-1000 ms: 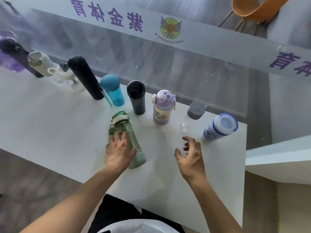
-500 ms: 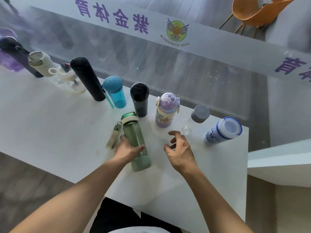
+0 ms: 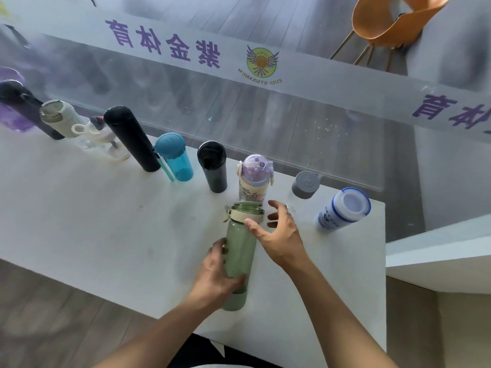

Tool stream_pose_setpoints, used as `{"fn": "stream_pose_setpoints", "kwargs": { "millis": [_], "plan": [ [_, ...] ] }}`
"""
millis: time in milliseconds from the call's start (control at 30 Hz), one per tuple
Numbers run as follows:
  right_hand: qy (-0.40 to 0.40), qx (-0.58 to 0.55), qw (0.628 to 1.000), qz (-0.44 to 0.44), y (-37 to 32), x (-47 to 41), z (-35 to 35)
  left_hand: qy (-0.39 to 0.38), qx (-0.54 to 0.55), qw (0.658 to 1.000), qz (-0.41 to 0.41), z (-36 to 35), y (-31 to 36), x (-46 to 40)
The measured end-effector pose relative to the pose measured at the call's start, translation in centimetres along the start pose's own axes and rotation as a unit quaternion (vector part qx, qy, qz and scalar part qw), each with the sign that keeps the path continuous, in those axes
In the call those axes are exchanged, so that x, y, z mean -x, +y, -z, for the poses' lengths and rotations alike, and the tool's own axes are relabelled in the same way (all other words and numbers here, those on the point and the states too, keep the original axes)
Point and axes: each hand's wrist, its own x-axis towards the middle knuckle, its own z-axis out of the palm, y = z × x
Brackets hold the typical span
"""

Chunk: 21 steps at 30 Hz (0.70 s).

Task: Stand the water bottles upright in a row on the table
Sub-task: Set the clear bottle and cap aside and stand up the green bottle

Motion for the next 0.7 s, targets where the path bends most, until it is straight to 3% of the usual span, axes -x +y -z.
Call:
{"fn": "stream_pose_setpoints", "kwargs": {
  "millis": [300,467,700],
  "plan": [
    [0.048,-0.122,0.991,-0.032,1.1,1.0,4.5,-0.035,-0.058,0.992,-0.106,-2.5,3.6,-0.3],
    [0.102,-0.116,0.988,-0.015,3.0,3.4,7.7,-0.073,-0.11,0.975,-0.176,-4.0,5.3,-0.9],
    [0.175,-0.07,0.982,-0.009,6.7,7.0,11.2,-0.066,-0.162,0.935,-0.309,-5.5,9.3,-1.7]
  ]
}}
